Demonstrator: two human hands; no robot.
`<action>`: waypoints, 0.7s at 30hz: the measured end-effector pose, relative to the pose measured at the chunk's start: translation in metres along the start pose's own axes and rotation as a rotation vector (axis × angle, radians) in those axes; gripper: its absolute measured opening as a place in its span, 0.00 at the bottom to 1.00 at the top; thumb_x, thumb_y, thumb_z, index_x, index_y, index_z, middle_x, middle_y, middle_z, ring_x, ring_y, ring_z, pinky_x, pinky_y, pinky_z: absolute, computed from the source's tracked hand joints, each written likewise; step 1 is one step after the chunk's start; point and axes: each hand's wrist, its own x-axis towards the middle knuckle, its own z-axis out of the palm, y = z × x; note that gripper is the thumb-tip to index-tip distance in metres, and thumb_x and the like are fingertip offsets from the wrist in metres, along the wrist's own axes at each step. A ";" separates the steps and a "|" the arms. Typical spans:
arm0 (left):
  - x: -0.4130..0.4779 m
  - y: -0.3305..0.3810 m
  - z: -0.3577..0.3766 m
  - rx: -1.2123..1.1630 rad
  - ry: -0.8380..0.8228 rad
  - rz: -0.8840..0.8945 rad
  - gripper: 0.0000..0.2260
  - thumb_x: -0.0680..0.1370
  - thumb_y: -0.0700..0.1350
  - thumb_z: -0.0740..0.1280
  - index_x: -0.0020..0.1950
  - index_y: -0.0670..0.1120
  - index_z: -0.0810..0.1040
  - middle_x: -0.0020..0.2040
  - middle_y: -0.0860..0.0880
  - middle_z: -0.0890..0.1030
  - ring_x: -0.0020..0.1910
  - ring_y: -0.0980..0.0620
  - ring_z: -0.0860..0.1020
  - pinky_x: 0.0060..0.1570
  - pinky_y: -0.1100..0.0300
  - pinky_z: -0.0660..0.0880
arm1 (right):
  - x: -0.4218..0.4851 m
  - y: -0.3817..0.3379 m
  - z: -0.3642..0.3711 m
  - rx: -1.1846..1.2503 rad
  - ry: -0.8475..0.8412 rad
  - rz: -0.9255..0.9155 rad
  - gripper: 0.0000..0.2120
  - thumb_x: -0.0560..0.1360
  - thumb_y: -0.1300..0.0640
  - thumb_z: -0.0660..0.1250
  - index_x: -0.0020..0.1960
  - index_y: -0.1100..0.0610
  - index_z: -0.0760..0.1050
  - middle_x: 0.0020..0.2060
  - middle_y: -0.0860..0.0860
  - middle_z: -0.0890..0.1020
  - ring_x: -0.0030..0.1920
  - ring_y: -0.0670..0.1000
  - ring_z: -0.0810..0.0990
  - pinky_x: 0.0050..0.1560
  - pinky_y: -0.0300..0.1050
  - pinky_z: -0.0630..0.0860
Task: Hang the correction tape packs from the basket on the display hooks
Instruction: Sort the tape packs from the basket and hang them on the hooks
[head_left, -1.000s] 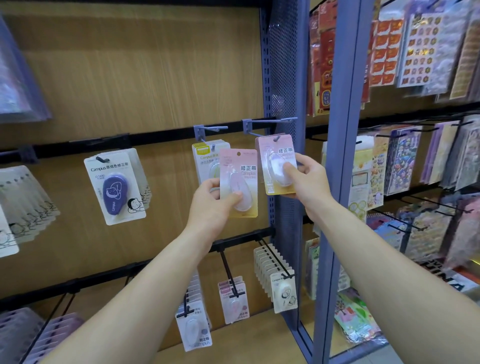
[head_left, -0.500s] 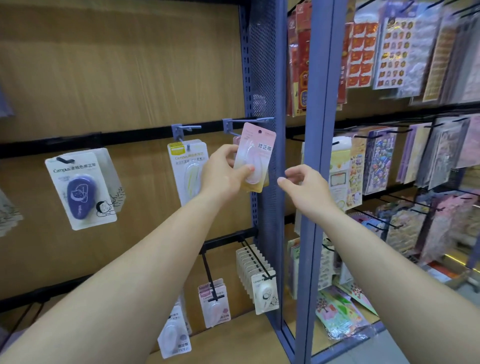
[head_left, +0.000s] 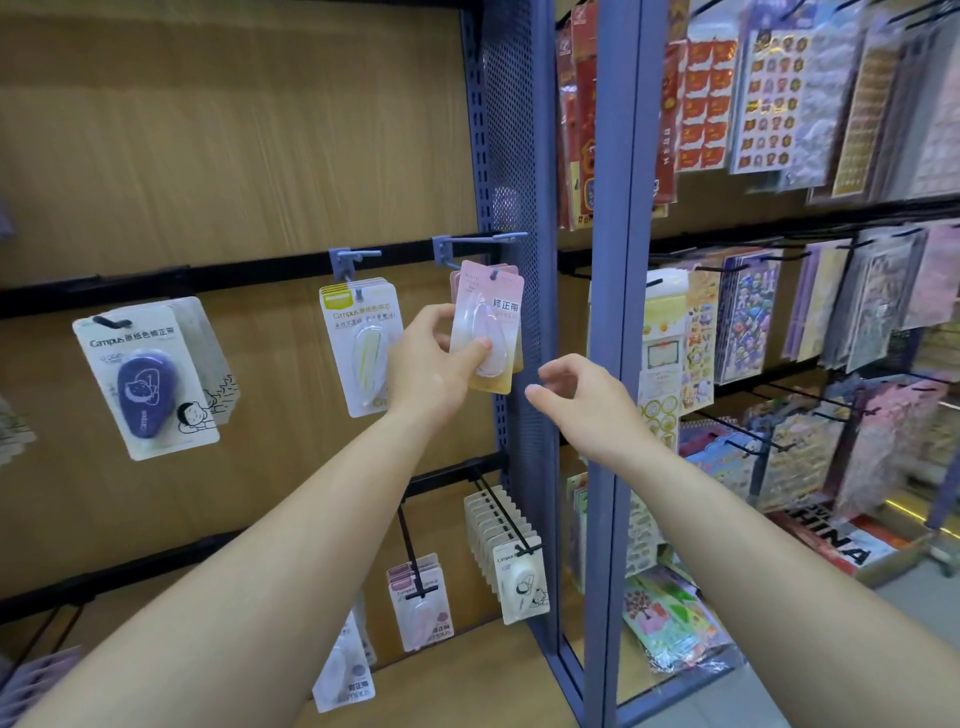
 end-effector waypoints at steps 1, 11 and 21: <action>0.001 0.000 0.001 0.004 0.003 -0.002 0.16 0.76 0.47 0.74 0.61 0.56 0.76 0.45 0.52 0.82 0.46 0.53 0.82 0.49 0.43 0.82 | -0.001 0.001 0.000 -0.005 -0.003 0.002 0.17 0.80 0.47 0.68 0.66 0.52 0.76 0.57 0.47 0.80 0.58 0.45 0.77 0.55 0.41 0.68; -0.013 -0.016 -0.004 0.167 -0.116 -0.116 0.29 0.78 0.52 0.73 0.77 0.48 0.68 0.65 0.50 0.79 0.61 0.51 0.77 0.60 0.55 0.75 | -0.022 0.006 0.018 -0.198 -0.126 -0.008 0.21 0.80 0.46 0.67 0.70 0.53 0.72 0.60 0.49 0.77 0.59 0.50 0.77 0.59 0.47 0.74; -0.212 -0.141 -0.091 0.480 -0.494 -0.311 0.24 0.79 0.52 0.71 0.73 0.49 0.74 0.68 0.52 0.79 0.63 0.52 0.79 0.58 0.62 0.74 | -0.129 0.044 0.101 -0.386 -0.445 0.071 0.27 0.79 0.45 0.67 0.75 0.54 0.68 0.70 0.54 0.73 0.66 0.55 0.76 0.64 0.54 0.75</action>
